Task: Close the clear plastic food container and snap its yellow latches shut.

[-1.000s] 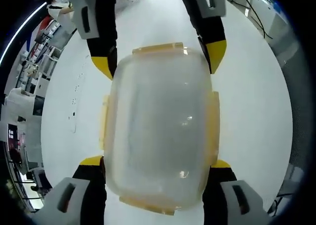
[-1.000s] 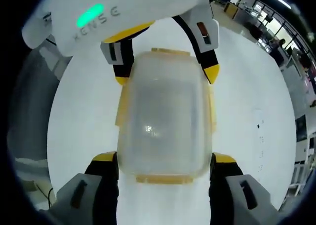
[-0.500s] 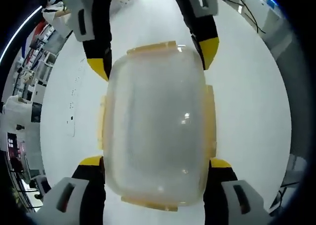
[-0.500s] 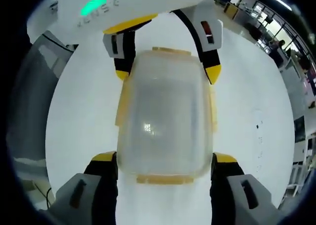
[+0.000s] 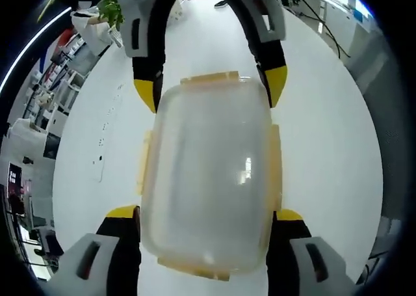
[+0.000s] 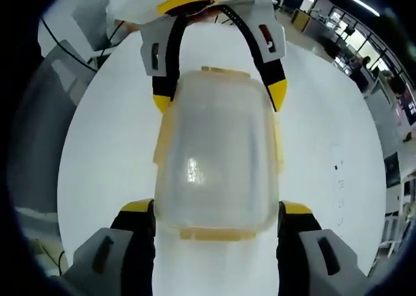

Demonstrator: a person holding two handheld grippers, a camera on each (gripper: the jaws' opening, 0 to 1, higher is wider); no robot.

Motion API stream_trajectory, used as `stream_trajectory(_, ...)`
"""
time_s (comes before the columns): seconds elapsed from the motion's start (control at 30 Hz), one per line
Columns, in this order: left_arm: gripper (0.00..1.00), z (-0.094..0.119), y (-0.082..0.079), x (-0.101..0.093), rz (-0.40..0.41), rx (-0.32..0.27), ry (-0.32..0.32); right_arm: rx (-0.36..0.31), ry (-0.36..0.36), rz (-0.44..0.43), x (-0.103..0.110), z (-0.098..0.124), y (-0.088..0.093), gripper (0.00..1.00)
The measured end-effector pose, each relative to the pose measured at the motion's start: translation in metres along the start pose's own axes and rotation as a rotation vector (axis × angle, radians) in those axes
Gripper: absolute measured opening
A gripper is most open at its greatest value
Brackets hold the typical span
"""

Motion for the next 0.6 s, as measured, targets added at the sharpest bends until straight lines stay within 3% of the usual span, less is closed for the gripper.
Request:
stream_trajectory(0.1,0.76,0.001,0.002,0.002,0.029,-0.024,0.0,-0.047,0.013,-0.022,0.001,-0.001,0.003,0.76)
stream_trajectory(0.23,0.76,0.002,0.006,0.001,0.074,-0.075,0.012,-0.102,0.048,-0.043,0.0,-0.004,0.007,0.86)
stream_trajectory(0.4,0.75,0.003,0.006,-0.002,0.088,-0.085,0.007,-0.123,0.059,-0.064,-0.002,-0.002,0.01,0.83)
stream_trajectory(0.53,0.75,0.004,0.006,-0.002,0.102,-0.095,0.006,-0.215,0.099,-0.098,0.003,0.007,0.005,0.83)
stream_trajectory(0.6,0.74,0.005,0.007,-0.003,0.104,-0.105,0.001,-0.23,0.113,-0.112,0.006,0.006,0.007,0.83)
Point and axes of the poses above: the point that each gripper's makers call its tool centre point, and the gripper's own axes: z roughly backward along the fingers, x roughly to its left, y roughly out of its underside, the point moved 8 cm from there along z, roughly backward along the fingers, and after that the axes turned 6 degrees about x, right-handed, at the moved point
